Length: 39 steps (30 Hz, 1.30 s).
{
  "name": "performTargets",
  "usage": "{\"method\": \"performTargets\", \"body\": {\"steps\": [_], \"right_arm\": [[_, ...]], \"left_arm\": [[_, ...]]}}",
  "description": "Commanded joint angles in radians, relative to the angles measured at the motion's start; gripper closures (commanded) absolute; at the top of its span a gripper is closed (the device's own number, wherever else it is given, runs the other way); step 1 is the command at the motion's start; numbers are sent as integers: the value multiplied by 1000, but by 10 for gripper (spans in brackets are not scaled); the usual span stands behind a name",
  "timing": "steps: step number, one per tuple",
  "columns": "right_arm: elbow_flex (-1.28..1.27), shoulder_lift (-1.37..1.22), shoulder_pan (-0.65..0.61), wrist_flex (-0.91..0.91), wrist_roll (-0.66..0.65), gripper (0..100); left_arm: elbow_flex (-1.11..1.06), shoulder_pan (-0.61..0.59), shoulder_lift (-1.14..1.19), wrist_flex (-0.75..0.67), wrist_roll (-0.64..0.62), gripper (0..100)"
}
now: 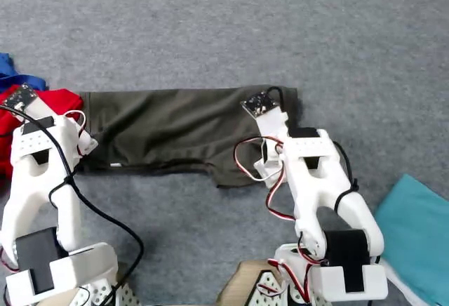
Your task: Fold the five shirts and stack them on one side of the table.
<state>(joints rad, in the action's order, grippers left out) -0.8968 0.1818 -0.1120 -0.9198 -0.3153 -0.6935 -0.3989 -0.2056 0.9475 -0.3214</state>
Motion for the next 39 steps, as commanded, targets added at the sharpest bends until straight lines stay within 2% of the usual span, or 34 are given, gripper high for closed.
{"method": "performTargets", "body": {"steps": [1, 6, 17, 22, 24, 29, 34, 39], "right_arm": [[-5, 27, -4, 18, -8, 944], [-8, 27, -4, 18, -5, 945], [-7, 30, -2, 11, 2, 938], [2, 142, -8, -49, -2, 822], [-5, 208, -12, -77, 2, 811], [-47, 335, -12, -118, 2, 811], [-82, 351, -12, -117, 2, 820], [-84, 351, -7, -117, 2, 935]], "left_arm": [[28, 11, 19, -12, -5, 944], [80, 9, 76, -8, -5, 984], [164, 17, 94, 21, -6, 981], [169, 21, 94, 20, -6, 981], [169, 21, 94, 21, -6, 981], [169, 21, 93, 23, -6, 981], [169, 21, 91, 25, -5, 981], [169, 21, 88, 25, -3, 981]]}}
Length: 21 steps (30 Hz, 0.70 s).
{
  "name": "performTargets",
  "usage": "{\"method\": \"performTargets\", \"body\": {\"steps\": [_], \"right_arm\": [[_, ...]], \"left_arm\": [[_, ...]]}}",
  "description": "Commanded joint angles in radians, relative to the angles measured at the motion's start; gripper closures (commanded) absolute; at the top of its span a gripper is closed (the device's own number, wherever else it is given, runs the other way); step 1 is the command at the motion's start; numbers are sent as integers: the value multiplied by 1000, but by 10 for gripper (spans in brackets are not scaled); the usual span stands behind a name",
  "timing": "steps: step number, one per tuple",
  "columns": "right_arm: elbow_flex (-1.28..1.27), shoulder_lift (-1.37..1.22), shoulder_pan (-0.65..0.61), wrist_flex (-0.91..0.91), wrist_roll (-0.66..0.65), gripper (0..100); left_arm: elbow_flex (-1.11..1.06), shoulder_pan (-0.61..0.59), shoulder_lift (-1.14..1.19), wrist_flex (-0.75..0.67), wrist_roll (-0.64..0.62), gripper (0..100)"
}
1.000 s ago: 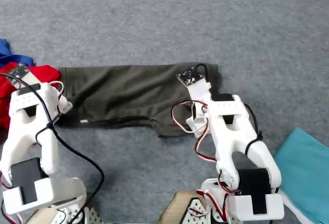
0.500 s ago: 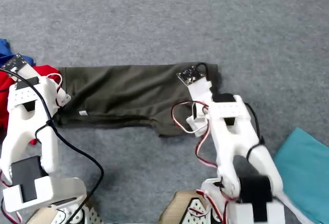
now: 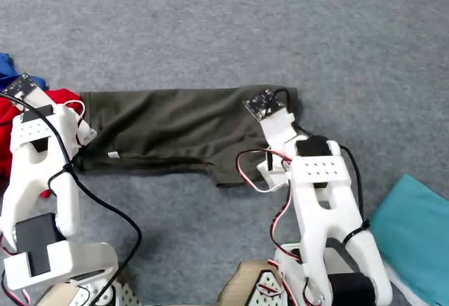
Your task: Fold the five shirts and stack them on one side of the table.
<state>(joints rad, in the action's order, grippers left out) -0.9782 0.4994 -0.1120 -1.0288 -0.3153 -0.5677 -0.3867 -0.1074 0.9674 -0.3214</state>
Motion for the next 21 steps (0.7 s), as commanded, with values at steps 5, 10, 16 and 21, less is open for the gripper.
{"method": "performTargets", "body": {"steps": [5, 10, 16, 21], "right_arm": [[-2, 33, -5, -6, 34, 989], [-2, 38, -4, -8, 35, 990], [5, 41, -2, -12, 35, 917], [8, 45, -2, -34, 28, 718]], "left_arm": [[43, 8, -12, 18, -5, 981], [61, 2, -12, 55, -5, 981], [71, 0, -12, 60, -5, 981], [71, 0, -12, 60, -5, 981]]}}
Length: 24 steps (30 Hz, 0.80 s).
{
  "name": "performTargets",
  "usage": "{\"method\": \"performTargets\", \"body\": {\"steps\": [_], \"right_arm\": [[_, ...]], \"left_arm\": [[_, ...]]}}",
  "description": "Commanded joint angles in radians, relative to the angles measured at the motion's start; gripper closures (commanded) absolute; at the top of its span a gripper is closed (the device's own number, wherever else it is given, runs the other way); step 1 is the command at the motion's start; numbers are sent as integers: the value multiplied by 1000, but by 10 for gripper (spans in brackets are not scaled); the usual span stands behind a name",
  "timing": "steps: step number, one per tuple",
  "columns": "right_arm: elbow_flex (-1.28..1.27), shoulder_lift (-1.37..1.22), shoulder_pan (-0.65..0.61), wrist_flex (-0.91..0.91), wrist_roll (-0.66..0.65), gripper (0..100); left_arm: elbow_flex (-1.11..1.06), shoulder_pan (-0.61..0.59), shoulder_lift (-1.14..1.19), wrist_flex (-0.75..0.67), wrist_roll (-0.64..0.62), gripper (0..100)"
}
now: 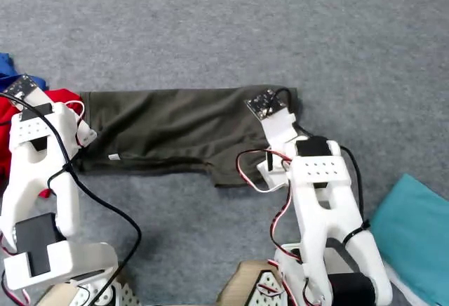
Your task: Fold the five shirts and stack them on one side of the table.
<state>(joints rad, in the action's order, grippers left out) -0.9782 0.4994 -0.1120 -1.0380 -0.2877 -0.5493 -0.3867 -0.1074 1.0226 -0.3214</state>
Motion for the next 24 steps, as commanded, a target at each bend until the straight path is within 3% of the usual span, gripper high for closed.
{"method": "performTargets", "body": {"steps": [1, 5, 12, 24], "right_arm": [[16, 54, -2, -43, -8, 697], [35, 140, -2, -123, -12, 735], [-15, 202, 45, -112, -34, 829], [22, -25, 45, -68, -26, 871]], "left_arm": [[52, 0, -12, 5, -5, 981], [52, 3, -12, 5, -2, 981], [52, 2, -12, 5, 0, 981], [52, 8, -12, 5, 0, 981]]}}
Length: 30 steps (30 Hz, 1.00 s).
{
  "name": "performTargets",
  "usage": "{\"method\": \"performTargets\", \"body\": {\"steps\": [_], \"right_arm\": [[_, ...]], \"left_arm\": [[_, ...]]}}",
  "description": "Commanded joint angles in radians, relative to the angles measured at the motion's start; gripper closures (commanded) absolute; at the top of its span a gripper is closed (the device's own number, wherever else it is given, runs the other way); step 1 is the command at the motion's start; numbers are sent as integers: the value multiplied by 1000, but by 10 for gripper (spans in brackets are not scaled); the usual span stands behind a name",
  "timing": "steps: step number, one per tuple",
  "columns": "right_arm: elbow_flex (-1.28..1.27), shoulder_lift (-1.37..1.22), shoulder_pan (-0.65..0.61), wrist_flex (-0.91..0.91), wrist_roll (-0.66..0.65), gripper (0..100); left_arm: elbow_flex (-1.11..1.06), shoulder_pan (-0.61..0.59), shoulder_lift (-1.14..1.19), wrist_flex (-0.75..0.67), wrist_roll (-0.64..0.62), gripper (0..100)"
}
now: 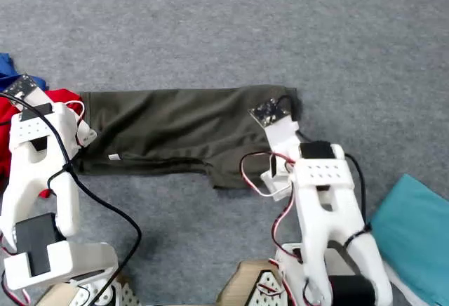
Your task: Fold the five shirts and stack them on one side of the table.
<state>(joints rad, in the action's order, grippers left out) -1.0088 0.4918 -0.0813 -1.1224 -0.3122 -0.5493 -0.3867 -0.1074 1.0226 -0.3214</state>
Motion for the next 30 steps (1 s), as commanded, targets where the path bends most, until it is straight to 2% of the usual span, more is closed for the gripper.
{"method": "performTargets", "body": {"steps": [1, 6, 11, 23, 30], "right_arm": [[53, -18, 15, 17, -2, 871], [53, -18, 13, 23, -2, 882], [51, -24, 13, 38, 8, 995], [82, -16, 18, 43, 12, 995], [213, 41, 21, -49, 14, 995]], "left_arm": [[52, 8, -12, 5, 0, 981], [52, 8, -12, 5, -3, 981], [52, 9, -12, 2, -3, 981], [69, 3, -12, 6, -5, 981], [245, 0, -12, 118, 2, 981]]}}
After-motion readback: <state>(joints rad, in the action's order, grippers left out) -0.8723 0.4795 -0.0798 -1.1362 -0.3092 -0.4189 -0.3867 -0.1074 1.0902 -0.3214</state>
